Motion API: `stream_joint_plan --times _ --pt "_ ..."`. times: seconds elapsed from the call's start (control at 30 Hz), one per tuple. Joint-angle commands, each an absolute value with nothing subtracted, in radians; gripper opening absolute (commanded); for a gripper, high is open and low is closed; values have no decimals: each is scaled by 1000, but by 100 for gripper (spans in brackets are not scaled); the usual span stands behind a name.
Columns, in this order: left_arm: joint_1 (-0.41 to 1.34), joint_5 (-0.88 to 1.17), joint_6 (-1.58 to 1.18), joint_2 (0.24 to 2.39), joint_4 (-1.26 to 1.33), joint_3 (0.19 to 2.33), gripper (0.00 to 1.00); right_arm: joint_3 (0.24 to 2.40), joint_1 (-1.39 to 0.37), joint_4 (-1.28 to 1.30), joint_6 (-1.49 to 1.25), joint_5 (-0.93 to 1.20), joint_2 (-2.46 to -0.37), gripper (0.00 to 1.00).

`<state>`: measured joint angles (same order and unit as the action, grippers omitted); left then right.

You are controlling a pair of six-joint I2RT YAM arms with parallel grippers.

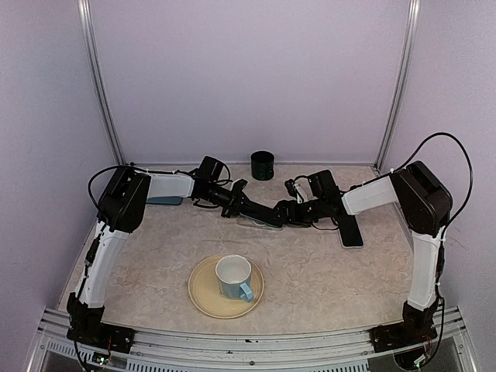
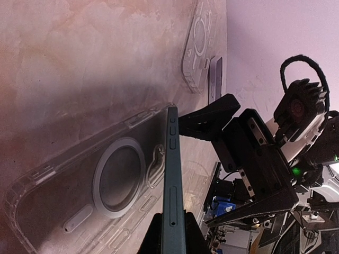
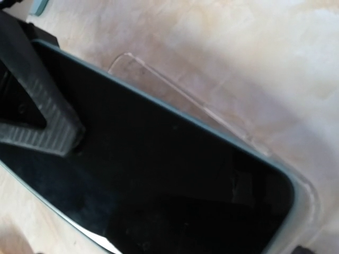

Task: Put the phone into the phone case
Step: Install the phone on the phone case.

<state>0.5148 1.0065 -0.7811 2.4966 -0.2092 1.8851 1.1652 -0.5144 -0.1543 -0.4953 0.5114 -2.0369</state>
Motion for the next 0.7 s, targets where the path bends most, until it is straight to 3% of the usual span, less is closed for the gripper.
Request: stream_joint_plan --times 0.0,0.3,0.67 --pt "523 1016 -753 2528 -246 1902 0 1195 -532 -153 -492 524 -2073 100" --pt "516 1000 -732 2557 -294 1908 0 1221 -536 -180 -485 556 -2105 100" --pt "503 910 -876 2495 -106 1764 0 1191 -566 -175 -532 551 -2074 100"
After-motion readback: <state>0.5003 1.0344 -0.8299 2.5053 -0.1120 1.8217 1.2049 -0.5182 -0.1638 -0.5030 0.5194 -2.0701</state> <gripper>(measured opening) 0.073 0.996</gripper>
